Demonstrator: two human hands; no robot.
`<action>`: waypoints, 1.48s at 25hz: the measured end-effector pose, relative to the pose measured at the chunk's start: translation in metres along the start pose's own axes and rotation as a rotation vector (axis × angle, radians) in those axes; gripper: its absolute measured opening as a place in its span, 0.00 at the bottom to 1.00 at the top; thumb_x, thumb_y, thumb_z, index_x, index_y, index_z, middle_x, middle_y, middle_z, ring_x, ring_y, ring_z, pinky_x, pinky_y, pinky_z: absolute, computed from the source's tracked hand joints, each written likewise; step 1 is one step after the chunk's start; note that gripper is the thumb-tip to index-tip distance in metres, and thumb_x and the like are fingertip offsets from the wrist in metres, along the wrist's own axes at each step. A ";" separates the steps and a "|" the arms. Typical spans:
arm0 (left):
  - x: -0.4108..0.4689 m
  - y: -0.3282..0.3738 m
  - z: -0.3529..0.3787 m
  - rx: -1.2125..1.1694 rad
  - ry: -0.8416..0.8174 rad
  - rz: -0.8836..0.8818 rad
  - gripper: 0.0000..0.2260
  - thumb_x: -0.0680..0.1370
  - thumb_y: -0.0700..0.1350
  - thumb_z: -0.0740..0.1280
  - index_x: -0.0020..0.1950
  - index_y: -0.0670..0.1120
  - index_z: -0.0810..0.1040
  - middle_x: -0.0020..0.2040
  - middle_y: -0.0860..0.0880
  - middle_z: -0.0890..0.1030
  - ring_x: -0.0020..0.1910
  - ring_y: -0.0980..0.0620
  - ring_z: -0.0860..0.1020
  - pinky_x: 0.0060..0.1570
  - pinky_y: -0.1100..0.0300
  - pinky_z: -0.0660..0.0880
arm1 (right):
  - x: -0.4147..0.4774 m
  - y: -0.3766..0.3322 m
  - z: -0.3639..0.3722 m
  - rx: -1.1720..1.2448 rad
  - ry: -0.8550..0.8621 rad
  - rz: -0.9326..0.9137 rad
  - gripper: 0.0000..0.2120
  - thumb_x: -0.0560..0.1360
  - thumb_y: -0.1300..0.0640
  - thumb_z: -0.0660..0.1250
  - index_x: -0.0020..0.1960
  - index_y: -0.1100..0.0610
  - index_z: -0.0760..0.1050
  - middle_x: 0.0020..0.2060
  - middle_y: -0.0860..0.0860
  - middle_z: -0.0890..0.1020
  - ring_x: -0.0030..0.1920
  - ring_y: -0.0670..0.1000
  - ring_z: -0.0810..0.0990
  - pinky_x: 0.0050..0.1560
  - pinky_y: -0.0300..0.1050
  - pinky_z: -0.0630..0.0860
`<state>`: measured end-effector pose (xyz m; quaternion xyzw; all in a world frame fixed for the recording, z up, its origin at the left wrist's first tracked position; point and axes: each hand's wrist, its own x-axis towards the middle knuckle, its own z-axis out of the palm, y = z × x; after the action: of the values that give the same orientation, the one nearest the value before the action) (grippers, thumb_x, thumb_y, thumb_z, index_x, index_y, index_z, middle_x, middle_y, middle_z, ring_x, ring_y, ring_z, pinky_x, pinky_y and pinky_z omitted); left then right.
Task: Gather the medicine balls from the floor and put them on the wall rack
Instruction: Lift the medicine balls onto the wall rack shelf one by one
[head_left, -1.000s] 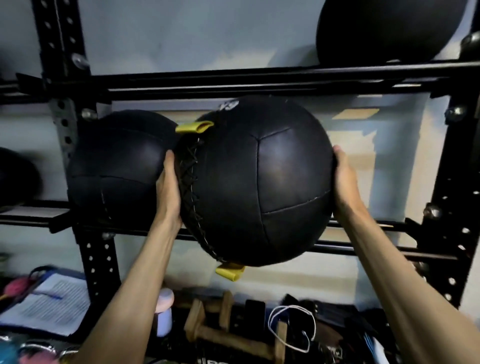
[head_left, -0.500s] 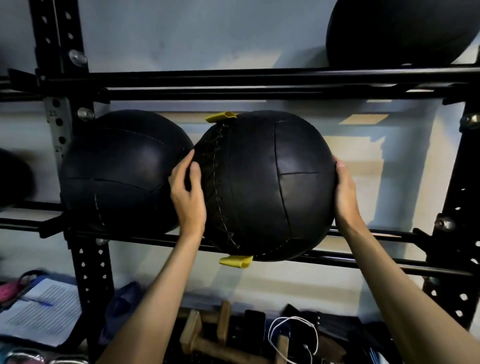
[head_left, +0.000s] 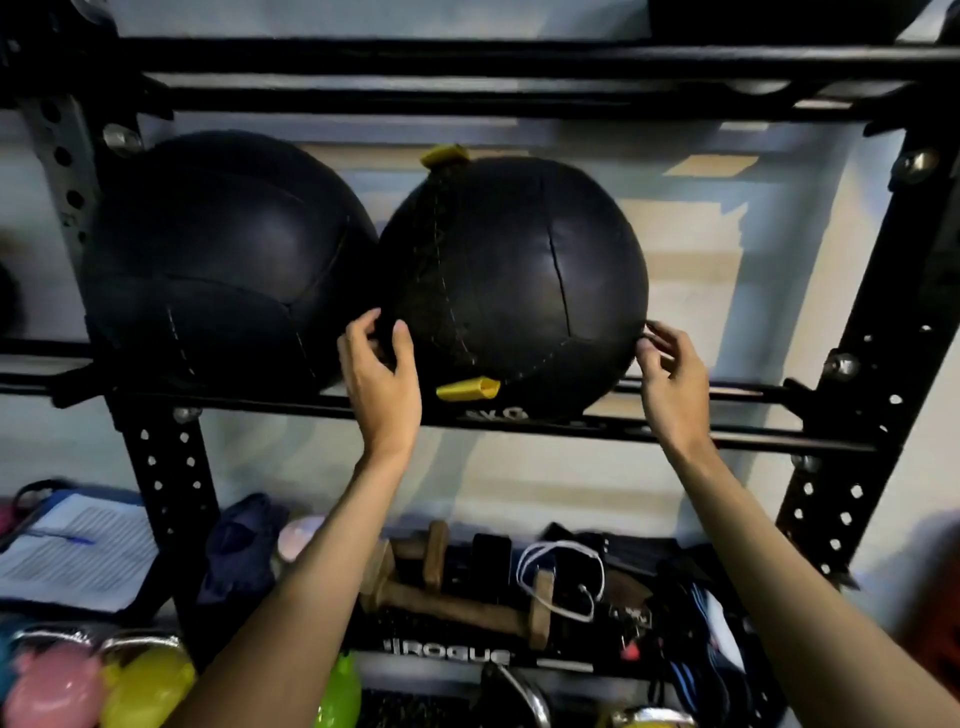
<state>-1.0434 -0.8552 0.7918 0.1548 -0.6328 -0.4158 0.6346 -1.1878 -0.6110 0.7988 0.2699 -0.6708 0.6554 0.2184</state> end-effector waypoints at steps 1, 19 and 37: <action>-0.022 -0.010 -0.005 0.018 0.004 0.004 0.14 0.80 0.50 0.64 0.63 0.47 0.74 0.58 0.48 0.78 0.54 0.51 0.79 0.56 0.50 0.78 | -0.022 0.008 -0.005 -0.045 0.005 -0.022 0.13 0.82 0.55 0.61 0.64 0.56 0.76 0.57 0.50 0.82 0.58 0.46 0.79 0.58 0.38 0.75; -0.454 -0.155 -0.060 0.771 -1.451 -0.415 0.05 0.80 0.47 0.64 0.49 0.49 0.78 0.48 0.47 0.83 0.49 0.43 0.81 0.40 0.55 0.73 | -0.413 0.209 -0.167 -0.686 -0.568 0.869 0.08 0.77 0.54 0.60 0.49 0.54 0.76 0.46 0.55 0.84 0.48 0.59 0.82 0.45 0.52 0.76; -0.812 -0.209 0.048 0.902 -1.562 -1.035 0.09 0.80 0.46 0.64 0.57 0.45 0.79 0.54 0.44 0.82 0.55 0.42 0.80 0.54 0.52 0.75 | -0.562 0.487 -0.430 -0.679 -0.895 1.366 0.13 0.81 0.58 0.57 0.59 0.59 0.77 0.54 0.59 0.82 0.55 0.62 0.80 0.53 0.52 0.75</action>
<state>-1.0387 -0.3785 0.1009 0.3181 -0.8206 -0.3463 -0.3249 -1.1037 -0.1421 0.0842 -0.0378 -0.8665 0.2411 -0.4354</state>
